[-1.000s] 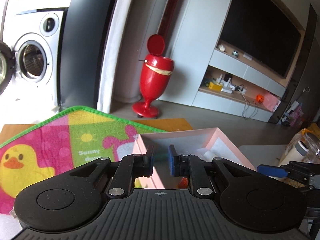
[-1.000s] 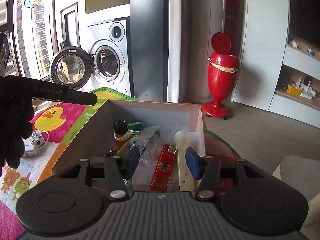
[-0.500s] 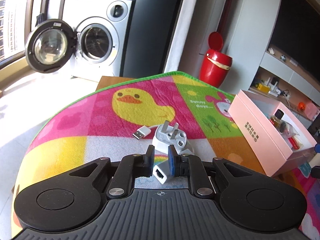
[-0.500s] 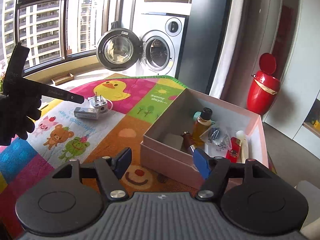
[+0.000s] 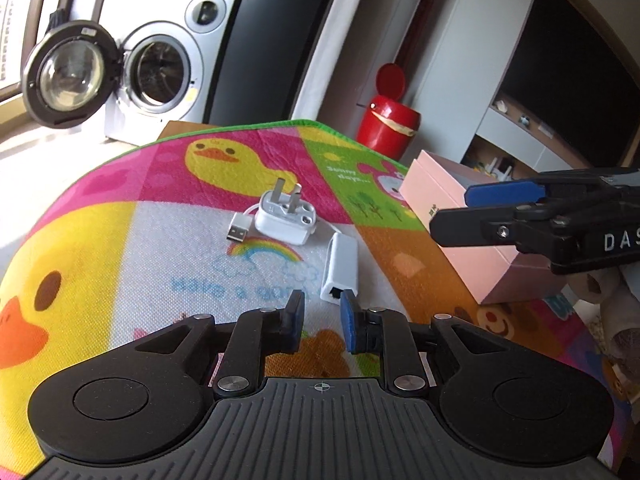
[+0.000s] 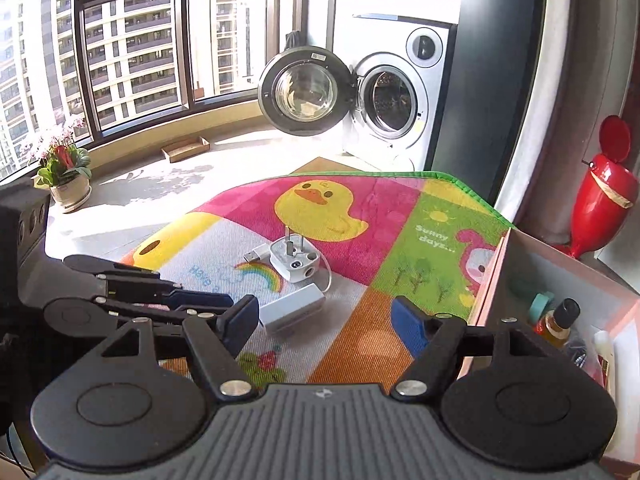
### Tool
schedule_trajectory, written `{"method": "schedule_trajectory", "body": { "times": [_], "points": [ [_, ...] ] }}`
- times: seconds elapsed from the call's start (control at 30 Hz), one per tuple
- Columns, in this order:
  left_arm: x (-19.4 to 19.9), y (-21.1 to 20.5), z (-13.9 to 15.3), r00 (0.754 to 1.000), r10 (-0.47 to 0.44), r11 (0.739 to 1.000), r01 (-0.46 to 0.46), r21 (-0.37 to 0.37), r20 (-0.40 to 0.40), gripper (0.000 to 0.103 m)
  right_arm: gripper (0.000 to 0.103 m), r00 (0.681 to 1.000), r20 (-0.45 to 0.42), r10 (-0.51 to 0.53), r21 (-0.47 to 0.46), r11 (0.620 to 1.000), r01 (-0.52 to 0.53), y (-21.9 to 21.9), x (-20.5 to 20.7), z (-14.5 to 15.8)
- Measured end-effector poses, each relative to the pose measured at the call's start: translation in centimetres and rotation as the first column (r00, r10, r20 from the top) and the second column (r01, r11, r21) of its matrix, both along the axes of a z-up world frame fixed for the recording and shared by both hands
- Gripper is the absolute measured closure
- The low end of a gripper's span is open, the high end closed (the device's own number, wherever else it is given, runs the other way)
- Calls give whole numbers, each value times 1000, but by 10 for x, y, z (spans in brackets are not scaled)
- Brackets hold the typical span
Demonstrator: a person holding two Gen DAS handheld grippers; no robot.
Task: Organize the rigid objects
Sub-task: 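Grasp the white USB adapter with the left tool while the right tool grasps the white plug charger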
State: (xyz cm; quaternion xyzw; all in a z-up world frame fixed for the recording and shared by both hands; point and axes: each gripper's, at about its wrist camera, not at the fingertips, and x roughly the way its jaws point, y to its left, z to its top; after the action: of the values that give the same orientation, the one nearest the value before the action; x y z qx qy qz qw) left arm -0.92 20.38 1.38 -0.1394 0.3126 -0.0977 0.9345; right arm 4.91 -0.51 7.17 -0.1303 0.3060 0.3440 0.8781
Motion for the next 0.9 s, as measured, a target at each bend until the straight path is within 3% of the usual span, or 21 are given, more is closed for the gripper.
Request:
{"method": "schedule_trajectory", "body": {
  "times": [0.13,0.23,0.37,0.43,0.5,0.53,0.57,0.67,0.83,0.87,0.9],
  "points": [
    [-8,-5,-3,999,-18,1000,18,7,30,81,31,997,-79,22,-1,1000,-22,46,35,-7],
    [-9,-9,-3,998,-47,999,48,-1,45,81,39,989,-146,17,-13,1000,-19,75,58,-20],
    [-6,-2,-6,999,-25,999,26,-40,28,81,38,976,-218,-19,-41,999,10,105,86,-39],
    [-7,3,-6,999,-16,998,18,-67,36,81,41,981,-191,-35,-65,998,23,111,88,-42],
    [-8,4,-6,999,-14,997,17,-75,41,81,72,987,-161,-21,-88,996,7,112,82,-38],
    [-7,4,-6,999,-14,997,17,-73,40,81,76,987,-162,1,-95,995,-17,111,78,-34],
    [-7,4,-6,999,-15,997,18,-71,39,81,87,988,-157,13,-100,995,-29,108,73,-30],
    [-7,3,-6,999,-16,998,18,-67,40,81,98,994,-95,46,-93,994,-55,98,57,-14],
    [-7,4,-6,999,-12,998,15,-62,47,81,98,995,-83,62,-36,997,-65,72,42,8],
    [-9,3,-6,999,-10,998,13,-58,50,81,96,994,-82,70,-42,996,-74,71,41,8],
    [-10,2,-6,999,-4,999,7,-52,53,81,87,994,-80,69,-52,996,-73,70,40,6]
  ]
}}
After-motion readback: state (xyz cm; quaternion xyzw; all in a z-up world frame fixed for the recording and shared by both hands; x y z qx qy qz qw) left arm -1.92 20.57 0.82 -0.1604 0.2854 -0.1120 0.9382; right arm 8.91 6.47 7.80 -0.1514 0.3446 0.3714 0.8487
